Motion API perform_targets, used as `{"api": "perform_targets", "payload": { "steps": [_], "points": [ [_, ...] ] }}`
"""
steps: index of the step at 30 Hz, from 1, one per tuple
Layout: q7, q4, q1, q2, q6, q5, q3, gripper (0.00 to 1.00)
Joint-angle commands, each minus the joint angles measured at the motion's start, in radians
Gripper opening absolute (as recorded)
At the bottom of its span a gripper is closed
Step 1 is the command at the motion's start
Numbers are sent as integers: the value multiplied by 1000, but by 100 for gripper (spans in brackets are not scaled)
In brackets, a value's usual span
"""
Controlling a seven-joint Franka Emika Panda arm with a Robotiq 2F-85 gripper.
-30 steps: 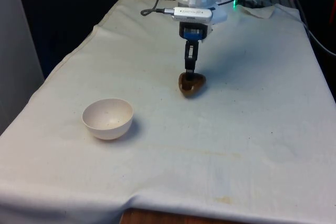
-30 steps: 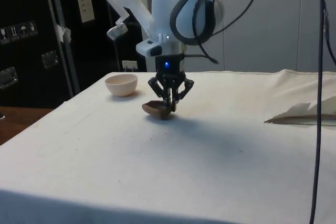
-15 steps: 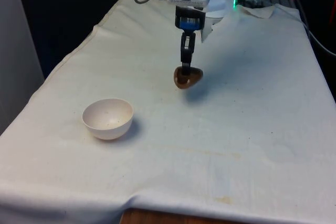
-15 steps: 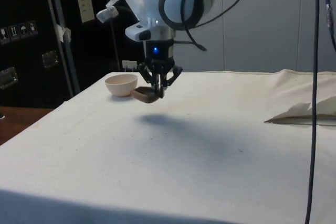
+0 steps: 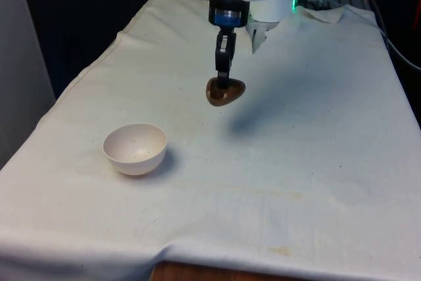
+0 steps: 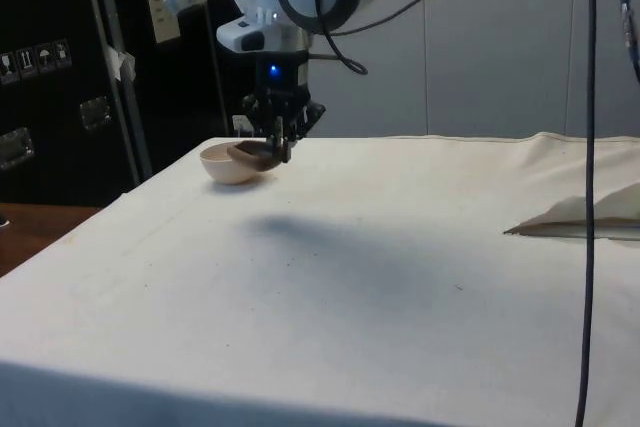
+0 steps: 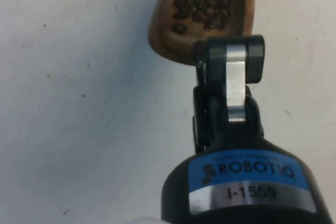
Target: Pour the coffee beans from the cup into the bowl.
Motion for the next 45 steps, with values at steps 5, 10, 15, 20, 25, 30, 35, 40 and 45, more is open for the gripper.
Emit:
{"api": "perform_targets", "payload": {
  "steps": [5, 10, 15, 20, 25, 30, 35, 40, 45],
  "points": [
    [-11, 70, -9, 20, -40, 7, -2, 0],
    [-2, 96, -7, 26, -56, 1, -9, 0],
    [-4, 141, -12, 38, -82, 9, -13, 0],
    [2, 168, -13, 45, -97, 12, -19, 0],
    [9, 197, -16, 55, -109, 16, -24, 0],
    [15, 214, -18, 60, -114, 22, -27, 0],
    [19, 244, -20, 68, -125, 36, -33, 0],
    [22, 265, -21, 73, -136, 42, -36, 0],
    [26, 300, -21, 83, -150, 54, -42, 0]
  ]
}}
